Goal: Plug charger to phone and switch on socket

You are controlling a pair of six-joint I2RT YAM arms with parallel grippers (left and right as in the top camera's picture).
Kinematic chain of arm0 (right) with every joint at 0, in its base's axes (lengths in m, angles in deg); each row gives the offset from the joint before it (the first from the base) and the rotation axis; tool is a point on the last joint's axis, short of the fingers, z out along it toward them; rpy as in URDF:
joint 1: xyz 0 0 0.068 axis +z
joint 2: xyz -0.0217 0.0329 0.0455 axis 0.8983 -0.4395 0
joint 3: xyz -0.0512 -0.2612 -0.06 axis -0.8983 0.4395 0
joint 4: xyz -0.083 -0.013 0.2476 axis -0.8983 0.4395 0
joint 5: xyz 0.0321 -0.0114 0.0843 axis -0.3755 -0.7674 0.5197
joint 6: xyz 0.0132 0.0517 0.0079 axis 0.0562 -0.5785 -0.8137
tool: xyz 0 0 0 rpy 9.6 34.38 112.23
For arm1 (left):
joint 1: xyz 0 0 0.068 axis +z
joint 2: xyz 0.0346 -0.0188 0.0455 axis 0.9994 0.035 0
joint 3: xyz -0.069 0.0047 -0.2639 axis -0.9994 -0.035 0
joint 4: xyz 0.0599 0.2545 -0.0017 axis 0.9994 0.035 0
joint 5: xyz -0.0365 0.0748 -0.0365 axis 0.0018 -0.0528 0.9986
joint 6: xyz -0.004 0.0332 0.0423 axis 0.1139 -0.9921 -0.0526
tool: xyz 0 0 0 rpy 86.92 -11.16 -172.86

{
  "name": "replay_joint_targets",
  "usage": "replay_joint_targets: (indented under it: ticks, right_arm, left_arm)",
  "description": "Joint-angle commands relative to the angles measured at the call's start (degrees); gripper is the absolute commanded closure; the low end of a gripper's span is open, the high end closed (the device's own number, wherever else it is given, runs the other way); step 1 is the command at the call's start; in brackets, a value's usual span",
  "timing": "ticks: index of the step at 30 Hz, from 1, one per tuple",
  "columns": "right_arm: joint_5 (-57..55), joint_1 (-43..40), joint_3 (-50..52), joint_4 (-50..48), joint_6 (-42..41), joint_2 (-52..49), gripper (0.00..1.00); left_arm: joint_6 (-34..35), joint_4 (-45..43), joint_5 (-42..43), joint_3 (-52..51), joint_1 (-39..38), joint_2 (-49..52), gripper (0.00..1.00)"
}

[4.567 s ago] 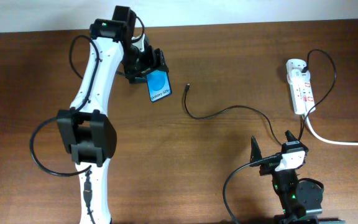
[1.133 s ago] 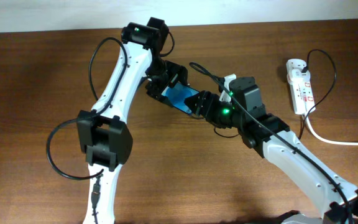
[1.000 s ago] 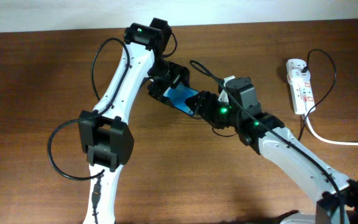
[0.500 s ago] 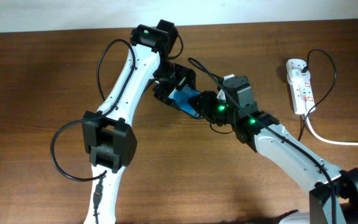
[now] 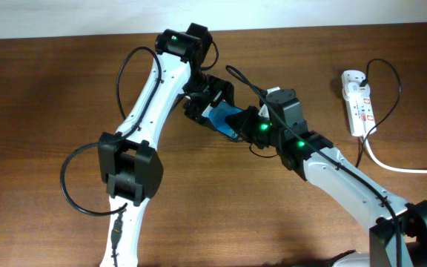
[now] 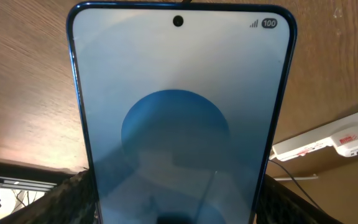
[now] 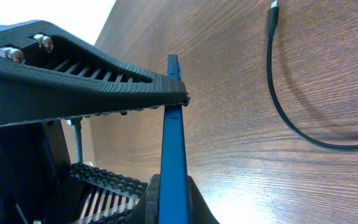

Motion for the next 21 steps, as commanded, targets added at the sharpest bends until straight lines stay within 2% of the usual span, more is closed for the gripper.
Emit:
replay_joint_targets:
  ticks: [1, 4, 5, 6, 9, 10, 17, 19, 21]
  right_arm:
    - [-1.1, 0.4, -0.3, 0.5, 2.1, -0.6, 0.96]
    - [-1.1, 0.4, -0.3, 0.4, 2.1, -0.6, 0.96]
    - [-1.0, 0.3, -0.3, 0.4, 2.1, -0.6, 0.96]
    - [-0.9, 0.3, -0.3, 0.4, 2.1, -0.6, 0.96]
    - [-0.9, 0.3, -0.3, 0.4, 2.1, -0.6, 0.96]
    - [-0.9, 0.3, -0.3, 0.5, 2.1, -0.6, 0.96]
    - [-0.7, 0.3, -0.3, 0.4, 2.1, -0.6, 0.96]
    - [0.1, -0.5, -0.3, -0.1, 2.1, -0.6, 0.96]
    - [2.9, -2.3, -0.3, -1.2, 2.1, -0.3, 0.96]
  left_arm:
    - [0.8, 0.3, 1.7, 1.3, 0.0, -0.5, 0.75]
    - [0.8, 0.3, 1.7, 1.3, 0.0, -0.5, 0.51]
    - [0.8, 0.3, 1.7, 1.3, 0.0, -0.5, 0.37]
    - [0.8, 0.3, 1.7, 1.3, 0.0, -0.5, 0.27]
    - [0.8, 0.3, 1.7, 1.3, 0.2, -0.5, 0.13]
    - [0.8, 0.3, 1.7, 1.3, 0.4, -0.5, 0.0]
    - [-1.9, 0.1, 2.1, 1.3, 2.3, -0.5, 0.01]
    - [-4.3, 0.1, 2.9, 1.3, 2.9, -0.5, 0.01]
    - [-10.6, -1.3, 5.0, 1.3, 3.9, -0.5, 0.01]
